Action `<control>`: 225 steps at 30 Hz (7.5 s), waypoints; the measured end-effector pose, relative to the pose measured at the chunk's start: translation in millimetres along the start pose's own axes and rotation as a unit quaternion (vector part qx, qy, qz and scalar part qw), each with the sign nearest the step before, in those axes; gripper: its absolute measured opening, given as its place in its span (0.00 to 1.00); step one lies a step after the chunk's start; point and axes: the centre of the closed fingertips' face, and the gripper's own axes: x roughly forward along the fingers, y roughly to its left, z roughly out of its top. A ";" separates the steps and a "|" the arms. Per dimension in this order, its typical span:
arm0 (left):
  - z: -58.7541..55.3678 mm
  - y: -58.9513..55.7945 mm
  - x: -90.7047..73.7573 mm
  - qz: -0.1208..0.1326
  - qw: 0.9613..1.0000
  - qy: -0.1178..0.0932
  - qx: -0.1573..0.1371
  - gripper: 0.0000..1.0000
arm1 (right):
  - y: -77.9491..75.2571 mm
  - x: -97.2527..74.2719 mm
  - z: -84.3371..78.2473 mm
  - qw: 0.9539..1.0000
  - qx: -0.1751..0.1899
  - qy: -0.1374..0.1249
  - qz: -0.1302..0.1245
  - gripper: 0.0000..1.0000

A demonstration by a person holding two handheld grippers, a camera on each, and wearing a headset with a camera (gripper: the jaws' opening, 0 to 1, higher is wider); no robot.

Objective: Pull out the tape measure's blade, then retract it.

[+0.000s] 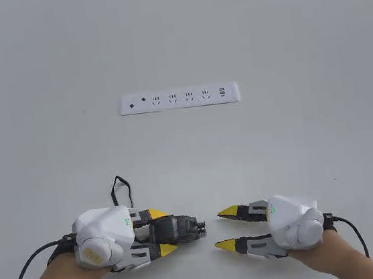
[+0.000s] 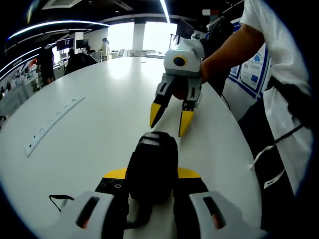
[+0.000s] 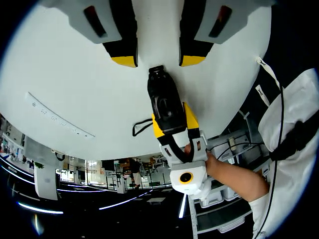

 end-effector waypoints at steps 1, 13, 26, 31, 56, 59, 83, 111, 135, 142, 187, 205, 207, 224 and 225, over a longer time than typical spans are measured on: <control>0.1 -0.1 -0.1 0.000 1.000 0.000 0.000 0.30 | 0.1 1.2 0.7 1.000 -0.002 0.001 0.000 0.31; -2.1 0.1 0.3 0.000 1.000 0.002 -0.001 0.31 | -1.4 11.6 1.2 1.000 -0.017 -0.005 0.010 0.27; -0.5 -0.9 -1.0 -0.001 1.000 0.003 -0.002 0.31 | -0.3 22.4 2.5 0.999 -0.036 -0.010 0.020 0.24; -1.0 -0.7 -0.7 -0.001 1.000 0.003 -0.002 0.31 | -0.4 25.0 2.6 0.999 -0.038 -0.009 0.023 0.22; -3.7 0.5 1.1 -0.003 1.000 0.002 -0.005 0.31 | -1.1 33.9 -1.5 0.998 -0.050 -0.007 0.031 0.14; -3.4 0.5 1.1 -0.004 1.000 0.003 -0.005 0.31 | -1.4 34.5 -2.2 0.998 -0.050 -0.008 0.032 0.14; -2.8 0.7 1.6 -0.006 1.000 0.006 -0.004 0.31 | -1.1 36.0 -2.7 0.997 -0.059 -0.041 0.035 0.13; -4.0 1.6 1.0 -0.006 1.000 0.017 0.010 0.28 | -2.8 35.3 -3.3 0.997 -0.047 -0.039 0.045 0.10; -4.1 1.7 2.2 -0.012 1.000 0.023 0.011 0.28 | -4.5 27.4 -7.2 0.997 -0.035 -0.035 0.054 0.09; -3.9 1.5 2.3 -0.013 1.000 0.025 0.012 0.28 | -5.9 22.5 -9.4 0.997 -0.036 -0.031 0.054 0.09; -1.9 1.9 6.2 -0.018 1.000 0.023 0.009 0.28 | -28.5 -44.1 -44.4 0.999 -0.009 -0.013 0.040 0.09; -2.5 2.0 6.9 -0.018 0.999 0.025 0.009 0.28 | -35.6 -61.9 -56.9 0.999 0.000 -0.013 0.032 0.09; -2.5 2.1 7.0 -0.018 0.999 0.025 0.008 0.28 | -36.9 -65.0 -58.2 0.999 0.003 -0.014 0.032 0.09; -2.6 1.9 7.0 -0.018 1.000 0.024 0.008 0.28 | -41.2 -81.4 -65.5 0.999 0.009 -0.020 0.034 0.09; -2.7 1.9 7.0 -0.018 1.000 0.024 0.008 0.28 | -41.1 -82.9 -65.9 0.999 0.009 -0.019 0.034 0.09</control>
